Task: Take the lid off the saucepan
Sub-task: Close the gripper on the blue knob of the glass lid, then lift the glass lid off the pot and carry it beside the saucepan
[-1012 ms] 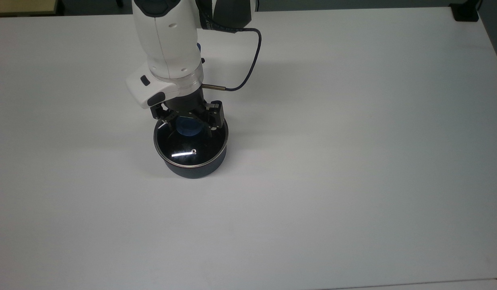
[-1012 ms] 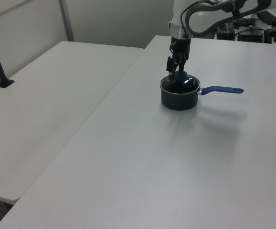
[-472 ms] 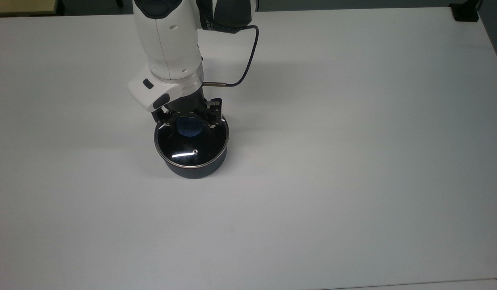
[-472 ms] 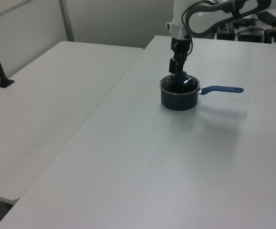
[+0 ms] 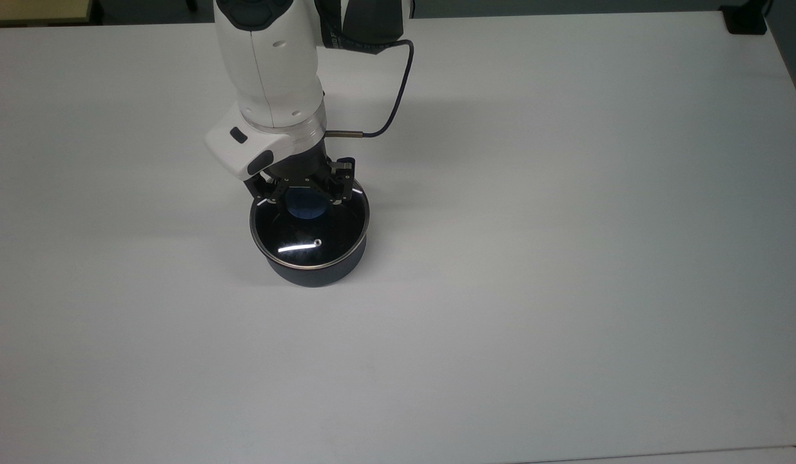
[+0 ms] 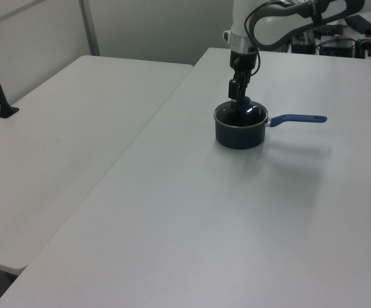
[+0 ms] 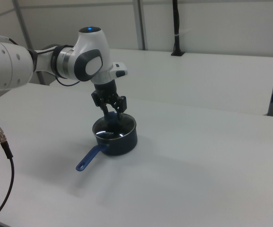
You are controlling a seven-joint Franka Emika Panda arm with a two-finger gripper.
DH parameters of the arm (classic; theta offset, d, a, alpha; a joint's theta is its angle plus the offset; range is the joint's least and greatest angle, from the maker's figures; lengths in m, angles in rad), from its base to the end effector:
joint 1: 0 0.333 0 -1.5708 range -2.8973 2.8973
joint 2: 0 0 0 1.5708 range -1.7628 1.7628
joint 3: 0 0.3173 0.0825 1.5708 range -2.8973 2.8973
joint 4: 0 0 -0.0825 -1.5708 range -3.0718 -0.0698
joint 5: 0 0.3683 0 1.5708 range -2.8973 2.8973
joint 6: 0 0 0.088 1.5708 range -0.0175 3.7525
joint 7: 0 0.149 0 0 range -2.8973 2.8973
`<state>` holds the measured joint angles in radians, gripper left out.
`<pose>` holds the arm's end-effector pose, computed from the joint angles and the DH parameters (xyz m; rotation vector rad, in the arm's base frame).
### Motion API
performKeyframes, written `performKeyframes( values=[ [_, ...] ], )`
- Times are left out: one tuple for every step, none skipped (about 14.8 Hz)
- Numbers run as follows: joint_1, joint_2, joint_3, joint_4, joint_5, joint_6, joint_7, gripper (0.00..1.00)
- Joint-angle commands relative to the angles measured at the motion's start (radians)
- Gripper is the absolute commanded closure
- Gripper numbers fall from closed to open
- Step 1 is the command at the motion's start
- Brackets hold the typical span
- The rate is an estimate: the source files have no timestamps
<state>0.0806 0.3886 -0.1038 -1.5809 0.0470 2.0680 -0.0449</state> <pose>0.6702 -0.0040 0.3900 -3.1374 -0.0173 -0.1582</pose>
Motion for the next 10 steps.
performKeyframes(
  values=[
    [0.008,-0.007,-0.005,0.009,-0.018,-0.066,-0.023,0.41],
    [0.008,-0.01,-0.005,0.01,-0.016,-0.078,-0.021,0.41],
    [0.007,-0.013,-0.005,0.013,-0.015,-0.094,-0.021,0.41],
    [0.007,-0.023,-0.008,0.015,-0.009,-0.117,-0.02,0.41],
    [0.007,-0.027,-0.01,0.016,-0.006,-0.126,-0.019,0.41],
    [0.007,-0.031,-0.011,0.016,-0.006,-0.134,-0.019,0.41],
    [0.007,-0.037,-0.011,0.016,-0.004,-0.137,-0.019,0.41],
    [0.005,-0.04,-0.011,0.018,-0.006,-0.137,-0.019,0.41],
    [0.004,-0.043,-0.013,0.018,-0.006,-0.137,-0.018,0.41],
    [0.004,-0.046,-0.013,0.019,-0.006,-0.138,-0.018,0.41]
  ],
)
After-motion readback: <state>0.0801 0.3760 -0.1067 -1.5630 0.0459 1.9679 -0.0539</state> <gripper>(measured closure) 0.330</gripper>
